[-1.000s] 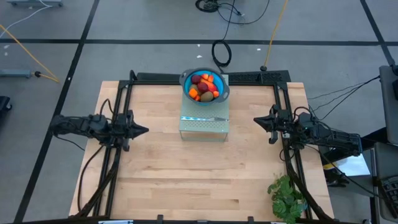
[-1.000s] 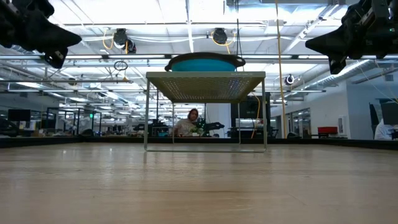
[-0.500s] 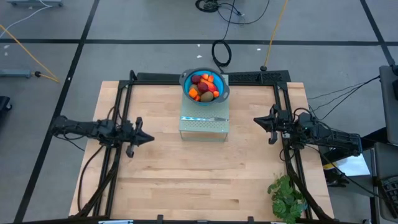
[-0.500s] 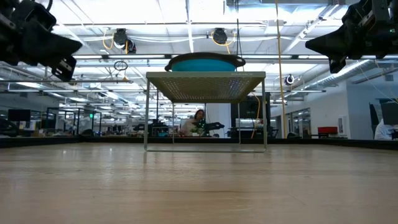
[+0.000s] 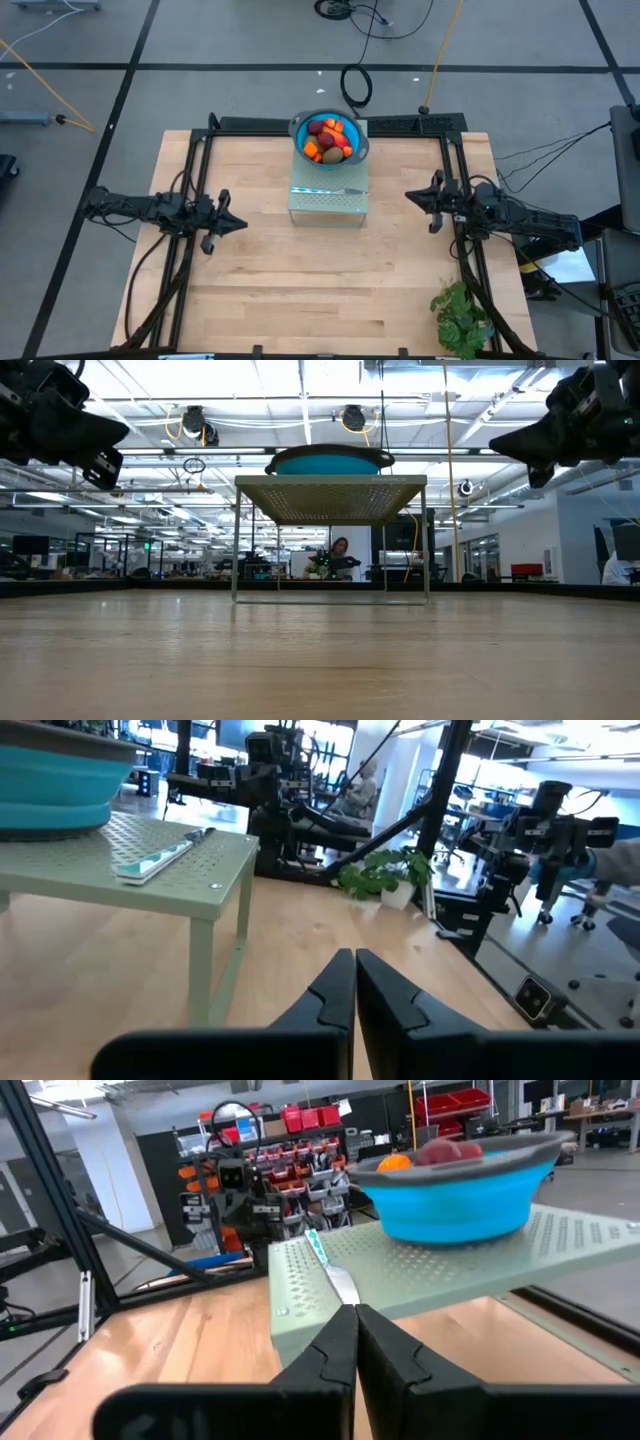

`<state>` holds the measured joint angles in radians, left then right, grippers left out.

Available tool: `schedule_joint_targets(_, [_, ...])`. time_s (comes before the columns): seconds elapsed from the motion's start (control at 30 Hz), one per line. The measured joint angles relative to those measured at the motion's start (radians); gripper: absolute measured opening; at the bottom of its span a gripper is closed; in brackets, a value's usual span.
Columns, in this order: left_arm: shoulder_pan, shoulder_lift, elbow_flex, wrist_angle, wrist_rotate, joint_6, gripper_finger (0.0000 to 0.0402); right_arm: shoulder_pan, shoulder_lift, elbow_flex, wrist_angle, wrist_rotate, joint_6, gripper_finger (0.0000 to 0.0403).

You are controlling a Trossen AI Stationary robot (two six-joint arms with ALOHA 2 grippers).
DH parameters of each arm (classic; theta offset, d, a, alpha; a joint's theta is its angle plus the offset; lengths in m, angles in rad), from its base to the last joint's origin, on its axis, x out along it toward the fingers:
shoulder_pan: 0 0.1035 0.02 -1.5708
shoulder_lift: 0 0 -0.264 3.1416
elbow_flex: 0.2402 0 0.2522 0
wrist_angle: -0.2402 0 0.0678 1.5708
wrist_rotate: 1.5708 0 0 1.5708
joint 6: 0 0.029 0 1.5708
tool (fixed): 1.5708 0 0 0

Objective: Pick & Place Fruit
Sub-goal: Return To Home Position

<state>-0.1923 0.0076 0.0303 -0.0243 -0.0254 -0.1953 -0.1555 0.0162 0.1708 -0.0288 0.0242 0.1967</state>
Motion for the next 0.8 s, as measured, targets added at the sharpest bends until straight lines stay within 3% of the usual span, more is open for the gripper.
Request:
schedule_joint_targets(0.43, [0.0,0.038,-0.001,0.002,-0.001,0.007,0.0021,0.0,0.0,-0.095,0.03,-0.004,-0.017,0.0])
schedule_joint_targets(0.8, [0.0,0.038,-0.005,0.03,-0.002,0.009,0.0021,0.0,0.0,-0.131,0.126,0.0,-0.247,0.0])
